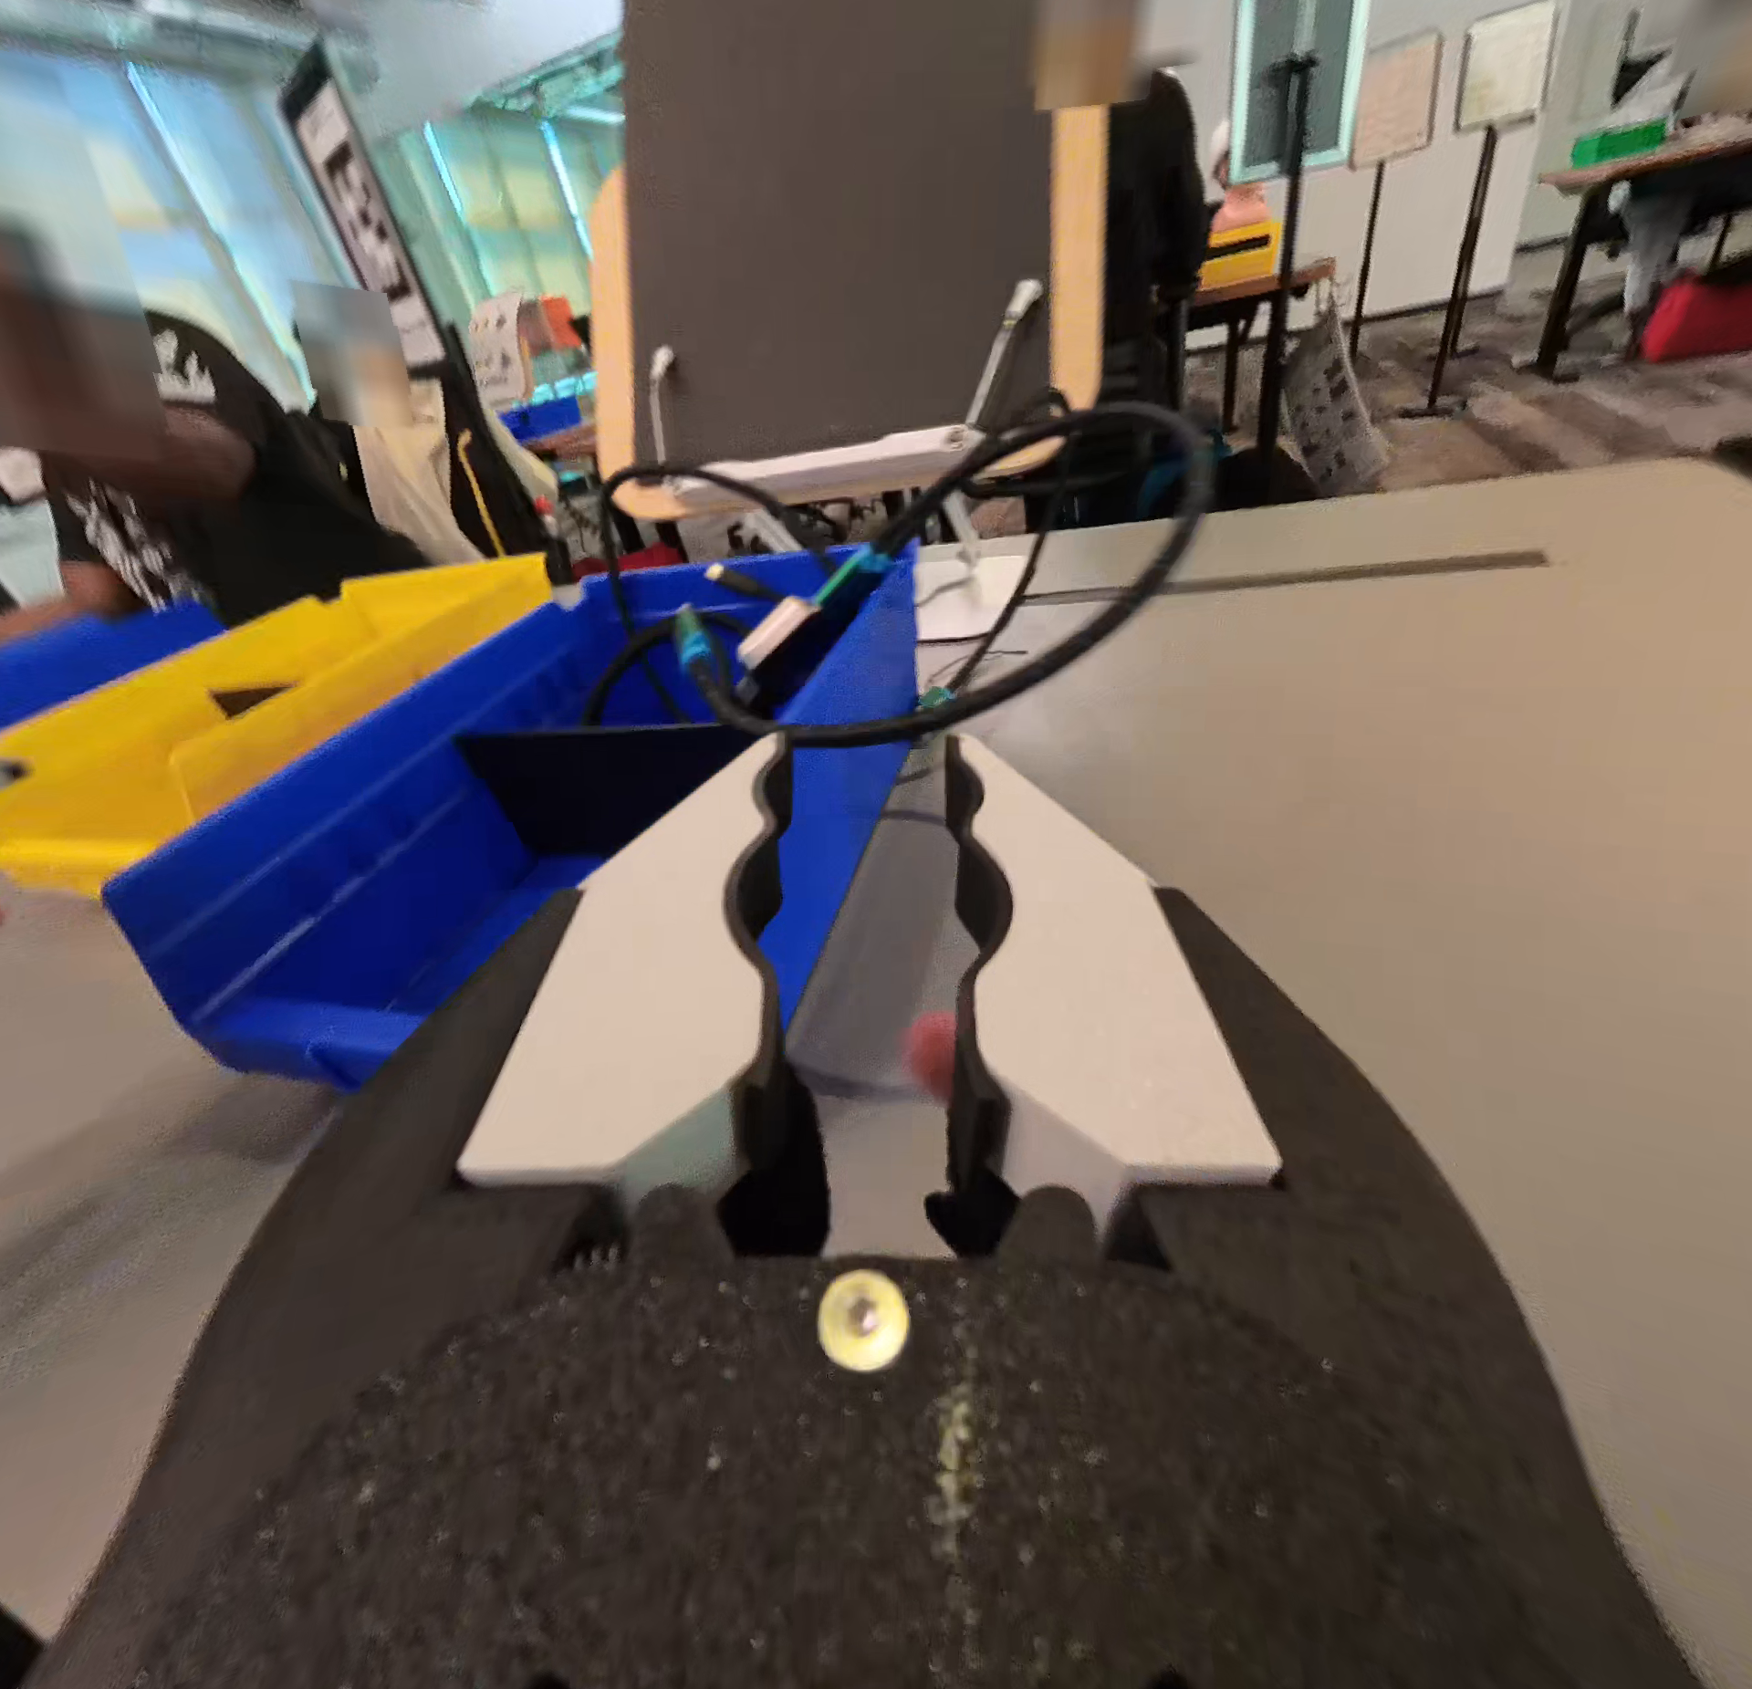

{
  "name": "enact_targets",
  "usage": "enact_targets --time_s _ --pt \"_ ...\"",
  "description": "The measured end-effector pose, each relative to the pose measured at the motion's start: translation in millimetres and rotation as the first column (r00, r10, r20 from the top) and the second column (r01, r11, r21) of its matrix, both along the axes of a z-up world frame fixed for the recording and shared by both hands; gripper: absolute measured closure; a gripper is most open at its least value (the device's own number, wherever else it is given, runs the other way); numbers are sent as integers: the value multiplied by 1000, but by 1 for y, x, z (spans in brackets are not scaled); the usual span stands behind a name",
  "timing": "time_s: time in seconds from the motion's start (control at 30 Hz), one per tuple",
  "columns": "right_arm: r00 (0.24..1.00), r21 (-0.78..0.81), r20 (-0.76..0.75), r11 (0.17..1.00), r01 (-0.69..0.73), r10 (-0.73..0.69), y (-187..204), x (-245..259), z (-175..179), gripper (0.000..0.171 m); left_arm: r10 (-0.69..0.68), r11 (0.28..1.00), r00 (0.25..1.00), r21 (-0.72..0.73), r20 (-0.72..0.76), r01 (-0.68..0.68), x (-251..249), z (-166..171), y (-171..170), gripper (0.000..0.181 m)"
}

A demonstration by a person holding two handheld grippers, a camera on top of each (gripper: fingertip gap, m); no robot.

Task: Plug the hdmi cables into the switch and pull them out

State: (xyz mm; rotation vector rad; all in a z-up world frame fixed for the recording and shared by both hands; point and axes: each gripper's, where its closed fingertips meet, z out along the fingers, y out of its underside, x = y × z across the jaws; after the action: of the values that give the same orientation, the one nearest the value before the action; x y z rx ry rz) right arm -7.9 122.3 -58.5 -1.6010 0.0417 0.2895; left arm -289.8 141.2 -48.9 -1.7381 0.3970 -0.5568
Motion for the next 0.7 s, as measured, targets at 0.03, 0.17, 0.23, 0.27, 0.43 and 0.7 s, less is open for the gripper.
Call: enact_targets --time_s 0.03,0.17,0.23,0.27,0.43,0.7 --pt "999 -10 -46 1000 -4 3 0 12 0 140 30 1000 999 -5 -21 -30 -19 -1 4 138" --pt "990 -18 -64 991 -130 128 -1 30 -6 138 344 939 918 54 -195 -340 -160 -22 41 136" --pt "988 -44 -91 991 -127 123 1 34 -11 138 459 884 860 19 -222 -467 -232 -38 57 131" --pt "988 -42 -102 991 -125 120 2 33 -11 138 481 870 857 -19 -182 -492 -255 -42 65 129" --pt "984 -47 -26 983 -175 174 -2 -1 -8 136 393 911 905 -68 -162 -407 -277 -48 104 129" --pt "890 -18 18 890 -456 456 -46 -136 22 138 325 935 932 -96 -163 -343 -267 -69 144 178"
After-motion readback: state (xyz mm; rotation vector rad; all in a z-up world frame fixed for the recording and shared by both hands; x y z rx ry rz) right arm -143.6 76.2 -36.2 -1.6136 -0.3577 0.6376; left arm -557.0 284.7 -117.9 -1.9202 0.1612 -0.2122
